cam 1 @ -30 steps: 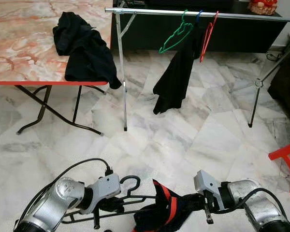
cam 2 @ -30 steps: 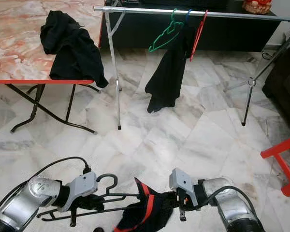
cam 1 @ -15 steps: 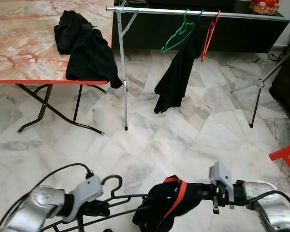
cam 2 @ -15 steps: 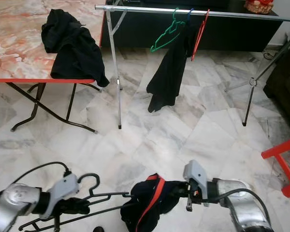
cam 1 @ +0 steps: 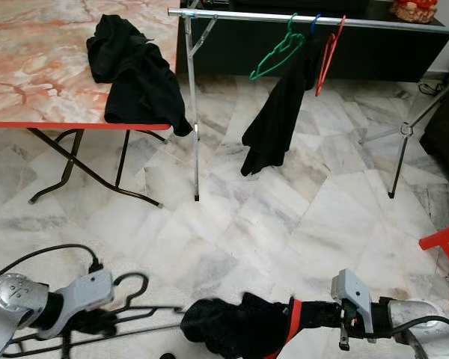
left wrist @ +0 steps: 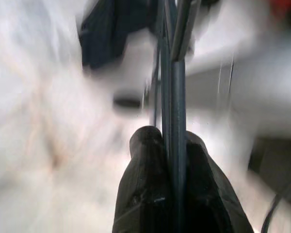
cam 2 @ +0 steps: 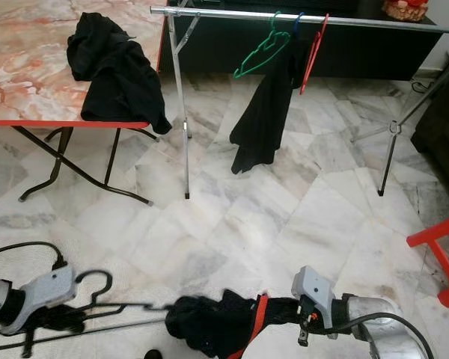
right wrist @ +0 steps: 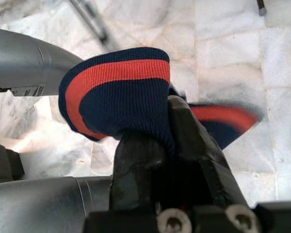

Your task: Hang hanger

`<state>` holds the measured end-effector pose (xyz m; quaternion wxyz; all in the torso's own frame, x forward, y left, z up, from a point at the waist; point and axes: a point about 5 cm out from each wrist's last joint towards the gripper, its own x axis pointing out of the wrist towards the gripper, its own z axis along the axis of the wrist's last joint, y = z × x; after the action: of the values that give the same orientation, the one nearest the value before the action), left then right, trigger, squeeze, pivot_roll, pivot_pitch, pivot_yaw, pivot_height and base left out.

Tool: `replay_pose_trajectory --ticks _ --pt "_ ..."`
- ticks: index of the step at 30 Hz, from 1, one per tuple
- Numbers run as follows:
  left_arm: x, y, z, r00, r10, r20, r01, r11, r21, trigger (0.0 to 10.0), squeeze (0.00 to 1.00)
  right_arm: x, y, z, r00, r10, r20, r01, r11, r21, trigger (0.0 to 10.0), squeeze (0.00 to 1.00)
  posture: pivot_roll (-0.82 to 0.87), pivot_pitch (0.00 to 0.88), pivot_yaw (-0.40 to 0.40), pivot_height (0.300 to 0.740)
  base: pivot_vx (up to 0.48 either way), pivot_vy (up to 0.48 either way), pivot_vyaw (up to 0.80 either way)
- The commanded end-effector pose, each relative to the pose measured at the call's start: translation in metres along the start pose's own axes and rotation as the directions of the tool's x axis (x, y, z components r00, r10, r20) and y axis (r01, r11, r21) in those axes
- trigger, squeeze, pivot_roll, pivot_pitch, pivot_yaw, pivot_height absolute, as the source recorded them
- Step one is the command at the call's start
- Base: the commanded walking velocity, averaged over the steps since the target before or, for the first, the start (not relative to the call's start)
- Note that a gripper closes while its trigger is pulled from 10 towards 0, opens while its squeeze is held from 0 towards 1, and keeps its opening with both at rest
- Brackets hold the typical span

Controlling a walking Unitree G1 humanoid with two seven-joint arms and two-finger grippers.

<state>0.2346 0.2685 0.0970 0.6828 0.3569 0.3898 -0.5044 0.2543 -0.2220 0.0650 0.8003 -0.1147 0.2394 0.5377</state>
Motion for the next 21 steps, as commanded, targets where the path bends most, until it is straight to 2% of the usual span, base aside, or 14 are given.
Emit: replay_pose_trajectory --ticks 1,6,9,10,12,13,14,15,16,17,18,19,20,21 --pt "0.006 -0.004 0.0 0.998 -0.026 -0.05 0.029 0.998 0.051 0.0 0.0 -0.005 0.0 -0.004 0.999 0.0 -0.034 0.0 1.0 -0.007 0.0 0.0 0.02 0.218 -0.101 0.74 0.0 0.0 0.0" --pt "0.013 0.003 0.016 0.996 0.06 0.07 -0.061 0.998 0.008 0.0 0.0 -0.003 -0.002 0.001 1.0 -0.023 -0.007 0.022 1.0 -0.013 0.0 0.0 0.01 0.217 -0.1 0.74 0.0 0.0 0.0" --pt "0.017 0.009 0.014 0.986 0.144 0.082 -0.144 0.99 -0.014 0.0 0.0 -0.003 -0.003 0.008 0.998 -0.041 0.046 0.042 0.999 -0.003 0.0 0.0 0.01 0.217 -0.1 0.74 0.0 0.0 0.0" --pt "0.025 0.018 0.013 0.956 0.264 0.127 -0.257 0.964 -0.068 0.0 0.0 -0.002 -0.007 0.01 0.992 -0.093 0.083 0.093 0.996 0.01 0.0 0.0 0.02 0.223 -0.102 0.74 0.0 0.0 0.0" --pt "0.04 0.023 0.012 0.912 0.369 0.179 -0.341 0.925 -0.166 0.0 0.0 0.003 -0.012 0.013 0.972 -0.19 0.14 0.186 0.982 0.04 0.0 0.0 0.02 0.223 -0.105 0.74 0.0 0.0 0.0" --pt "0.06 0.021 0.008 0.881 0.446 0.16 -0.403 0.883 -0.241 0.0 0.0 0.009 -0.014 0.016 0.935 -0.284 0.211 0.271 0.959 0.089 0.0 0.0 0.02 0.223 -0.105 0.74 0.0 0.0 0.0" --pt "0.066 0.019 0.007 0.875 0.46 0.152 -0.414 0.873 -0.259 0.0 0.0 0.01 -0.015 0.018 0.92 -0.315 0.233 0.299 0.949 0.103 0.0 0.0 0.02 0.222 -0.105 0.74 0.0 0.0 0.0" --pt "0.075 0.017 0.007 0.856 0.497 0.146 -0.444 0.849 -0.285 0.0 0.0 0.012 -0.018 0.02 0.888 -0.379 0.261 0.347 0.924 0.161 0.0 0.0 0.02 0.222 -0.105 0.74 0.0 0.0 0.0" --pt "0.084 0.015 0.004 0.836 0.535 0.124 -0.463 0.808 -0.364 2.3 0.0 0.013 -0.021 0.022 0.855 -0.435 0.281 0.39 0.898 0.203 0.0 0.0 0.02 0.222 -0.105 0.74 0.0 0.0 0.0" --pt "0.093 0.011 0.001 0.822 0.56 0.099 -0.453 0.75 -0.482 3.9 0.0 0.013 -0.023 0.024 0.819 -0.495 0.29 0.445 0.867 0.223 0.0 0.0 0.03 0.227 -0.101 0.74 0.0 0.0 0.0" --pt "0.103 0.006 0.0 0.801 0.592 0.09 -0.427 0.669 -0.608 4.5 0.0 0.013 -0.025 0.029 0.768 -0.561 0.309 0.497 0.826 0.264 0.0 0.0 0.03 0.228 -0.099 0.74 0.0 0.0 0.0" --pt "0.11 0.002 -0.003 0.782 0.621 0.057 -0.416 0.587 -0.694 10.0 0.0 0.013 -0.025 0.035 0.711 -0.617 0.338 0.535 0.786 0.31 0.0 0.0 0.01 0.229 -0.096 0.74 0.0 0.0 0.0" --pt "0.118 -0.007 -0.01 0.777 0.63 -0.005 -0.431 0.525 -0.734 10.0 0.0 0.012 -0.024 0.042 0.635 -0.686 0.356 0.575 0.727 0.376 0.0 0.0 0.0 0.229 -0.094 0.74 0.0 0.0 0.0" --pt "0.123 -0.014 -0.017 0.77 0.636 -0.06 -0.46 0.487 -0.742 10.0 0.0 0.011 -0.022 0.047 0.568 -0.74 0.36 0.612 0.672 0.416 0.0 0.0 0.0 0.229 -0.089 0.74 0.0 0.0 0.0"
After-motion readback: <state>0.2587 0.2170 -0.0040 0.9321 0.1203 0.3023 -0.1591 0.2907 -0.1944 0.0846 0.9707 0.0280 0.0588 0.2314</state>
